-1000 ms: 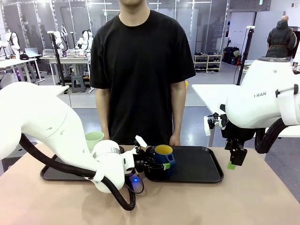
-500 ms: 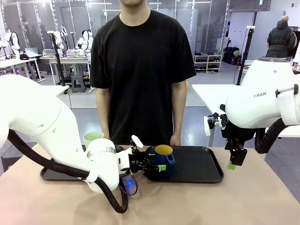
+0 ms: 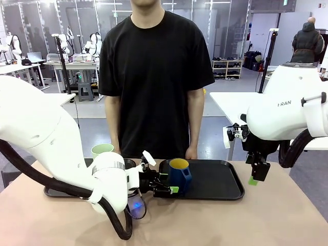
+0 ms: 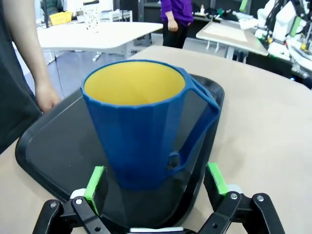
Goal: Sort and store the cups by type.
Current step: Pick up the Handle plastic cup and place it into the empty Flat Tray.
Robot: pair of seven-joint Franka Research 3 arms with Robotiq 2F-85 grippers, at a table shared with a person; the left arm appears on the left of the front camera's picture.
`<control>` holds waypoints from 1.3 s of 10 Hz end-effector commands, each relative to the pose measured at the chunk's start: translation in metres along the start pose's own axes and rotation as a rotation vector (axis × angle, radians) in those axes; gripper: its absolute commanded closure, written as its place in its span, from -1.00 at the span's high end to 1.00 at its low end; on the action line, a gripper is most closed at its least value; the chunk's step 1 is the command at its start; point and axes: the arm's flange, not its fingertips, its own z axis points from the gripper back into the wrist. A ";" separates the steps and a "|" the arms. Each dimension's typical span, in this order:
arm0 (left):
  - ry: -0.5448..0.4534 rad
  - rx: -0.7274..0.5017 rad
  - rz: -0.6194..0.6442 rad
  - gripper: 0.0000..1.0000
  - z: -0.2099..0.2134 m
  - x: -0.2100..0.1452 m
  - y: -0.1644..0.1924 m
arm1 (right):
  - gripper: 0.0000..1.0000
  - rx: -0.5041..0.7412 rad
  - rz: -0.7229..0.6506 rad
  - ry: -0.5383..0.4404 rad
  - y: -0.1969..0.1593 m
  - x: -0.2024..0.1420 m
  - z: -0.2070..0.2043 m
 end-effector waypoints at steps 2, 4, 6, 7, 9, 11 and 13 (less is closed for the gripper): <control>0.101 0.020 -0.085 1.00 0.029 0.016 -0.015 | 1.00 -0.009 -0.010 -0.001 0.000 0.000 0.000; 0.168 0.038 -0.132 1.00 0.044 0.030 -0.025 | 1.00 -0.009 -0.010 -0.001 0.000 0.000 0.000; 0.278 0.029 -0.128 1.00 0.054 0.038 -0.034 | 1.00 -0.009 -0.010 -0.001 0.000 0.000 0.000; 0.287 0.028 -0.135 1.00 0.057 0.039 -0.035 | 1.00 -0.009 -0.010 -0.001 0.000 0.000 0.000; 0.330 0.027 -0.142 1.00 0.063 0.038 -0.037 | 1.00 -0.009 -0.010 -0.001 0.000 0.000 0.000; 0.337 0.027 -0.137 1.00 0.066 0.034 -0.039 | 1.00 -0.009 -0.010 -0.001 0.000 0.000 0.000; 0.309 0.030 -0.150 1.00 0.059 0.030 -0.039 | 1.00 -0.009 -0.010 -0.001 0.000 0.000 0.000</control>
